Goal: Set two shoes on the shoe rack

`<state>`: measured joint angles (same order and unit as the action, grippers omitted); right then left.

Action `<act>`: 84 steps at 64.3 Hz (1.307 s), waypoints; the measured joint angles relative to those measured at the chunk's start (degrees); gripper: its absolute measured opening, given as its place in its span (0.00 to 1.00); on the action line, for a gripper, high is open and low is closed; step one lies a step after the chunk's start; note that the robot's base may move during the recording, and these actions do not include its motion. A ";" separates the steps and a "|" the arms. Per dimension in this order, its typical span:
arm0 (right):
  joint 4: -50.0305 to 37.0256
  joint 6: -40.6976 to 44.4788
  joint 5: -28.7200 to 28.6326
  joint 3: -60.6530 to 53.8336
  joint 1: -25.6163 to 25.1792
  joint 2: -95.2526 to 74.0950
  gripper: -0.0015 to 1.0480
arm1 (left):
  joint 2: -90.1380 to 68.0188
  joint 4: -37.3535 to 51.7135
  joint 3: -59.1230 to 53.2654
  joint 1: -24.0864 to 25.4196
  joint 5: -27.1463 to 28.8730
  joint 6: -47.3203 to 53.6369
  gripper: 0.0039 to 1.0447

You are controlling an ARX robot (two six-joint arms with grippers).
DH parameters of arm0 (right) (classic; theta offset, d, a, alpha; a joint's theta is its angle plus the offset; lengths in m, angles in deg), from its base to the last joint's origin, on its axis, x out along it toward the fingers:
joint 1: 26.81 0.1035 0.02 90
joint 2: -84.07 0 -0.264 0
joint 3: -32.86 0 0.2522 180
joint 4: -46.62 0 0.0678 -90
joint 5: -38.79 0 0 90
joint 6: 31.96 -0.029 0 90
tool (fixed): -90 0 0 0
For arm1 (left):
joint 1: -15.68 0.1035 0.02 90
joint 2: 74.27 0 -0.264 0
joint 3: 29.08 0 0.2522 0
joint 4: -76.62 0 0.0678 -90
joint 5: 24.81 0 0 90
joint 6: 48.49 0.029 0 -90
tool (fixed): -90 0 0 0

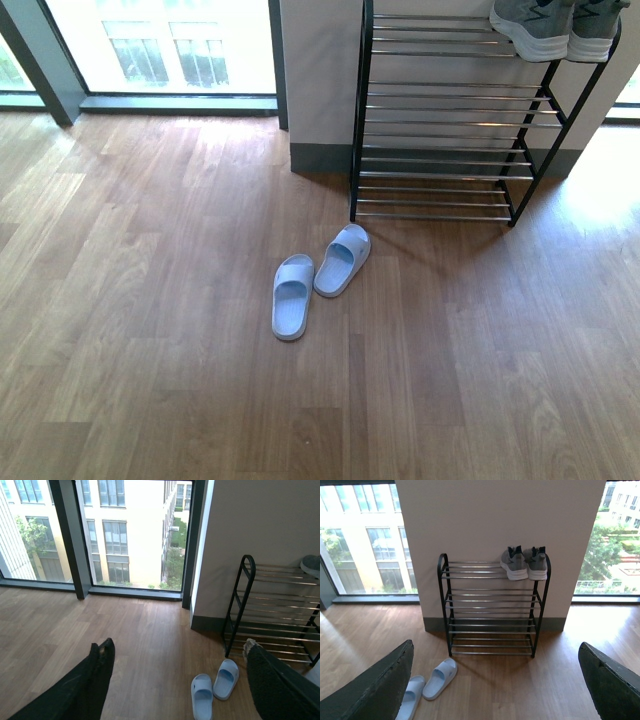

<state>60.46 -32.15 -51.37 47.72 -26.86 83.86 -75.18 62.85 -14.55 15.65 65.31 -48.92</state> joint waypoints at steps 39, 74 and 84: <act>0.00 0.00 0.17 0.00 0.00 0.00 0.91 | 0.00 0.00 0.00 0.00 -0.09 0.17 0.91; 0.00 0.02 0.15 0.00 0.00 0.00 0.91 | 0.00 0.00 0.00 0.00 -0.11 0.17 0.91; 0.00 0.02 0.17 0.00 0.00 0.00 0.91 | 0.00 0.00 0.00 0.00 -0.11 0.17 0.91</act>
<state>60.46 -32.13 -51.20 47.72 -26.86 83.86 -75.18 62.85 -14.55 15.65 65.21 -48.74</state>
